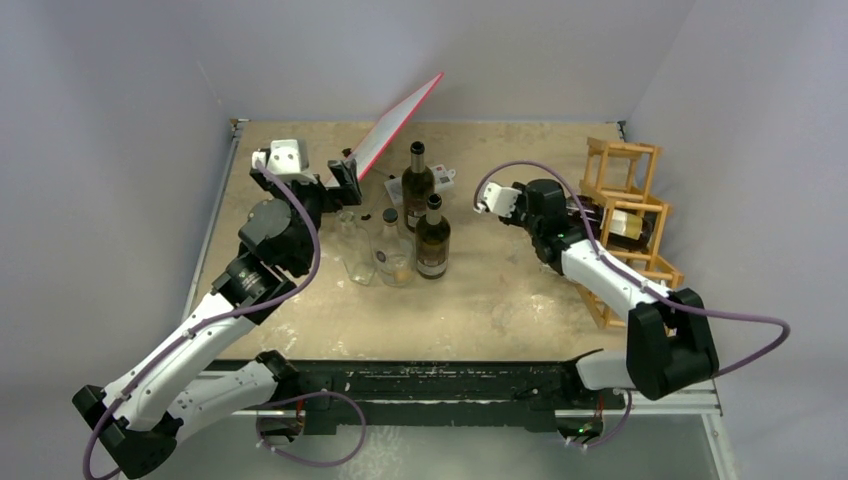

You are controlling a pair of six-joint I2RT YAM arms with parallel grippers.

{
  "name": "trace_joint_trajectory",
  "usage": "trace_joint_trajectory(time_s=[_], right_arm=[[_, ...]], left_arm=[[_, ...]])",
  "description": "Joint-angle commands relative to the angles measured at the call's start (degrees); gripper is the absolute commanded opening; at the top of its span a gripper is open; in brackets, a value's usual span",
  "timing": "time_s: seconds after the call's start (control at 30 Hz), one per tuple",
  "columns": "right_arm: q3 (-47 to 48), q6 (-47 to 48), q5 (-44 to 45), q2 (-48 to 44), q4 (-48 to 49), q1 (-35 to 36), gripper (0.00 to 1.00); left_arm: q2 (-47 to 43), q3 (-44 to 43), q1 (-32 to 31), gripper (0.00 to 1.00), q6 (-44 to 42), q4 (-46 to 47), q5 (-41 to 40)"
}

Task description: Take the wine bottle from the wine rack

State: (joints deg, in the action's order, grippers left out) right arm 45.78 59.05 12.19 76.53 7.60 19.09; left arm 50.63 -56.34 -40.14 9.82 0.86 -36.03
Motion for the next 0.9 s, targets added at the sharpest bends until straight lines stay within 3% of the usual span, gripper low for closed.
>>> trace_joint_trajectory(time_s=[0.0, 0.47, 0.87], right_arm=[[4.0, 4.5, 4.6, 0.5, 1.7, 3.3, 0.0], [4.9, 4.6, 10.3, 0.2, 4.4, 12.4, 0.0], [6.4, 4.7, 7.8, -3.5, 6.9, 15.5, 0.0]], left_arm=[[-0.6, 0.5, 0.2, 1.0, -1.6, 4.0, -2.2], [-0.8, 0.9, 0.5, 0.99, -1.7, 4.3, -2.6], [-0.3, 0.9, 1.8, 0.99, -0.8, 4.3, -1.6]])
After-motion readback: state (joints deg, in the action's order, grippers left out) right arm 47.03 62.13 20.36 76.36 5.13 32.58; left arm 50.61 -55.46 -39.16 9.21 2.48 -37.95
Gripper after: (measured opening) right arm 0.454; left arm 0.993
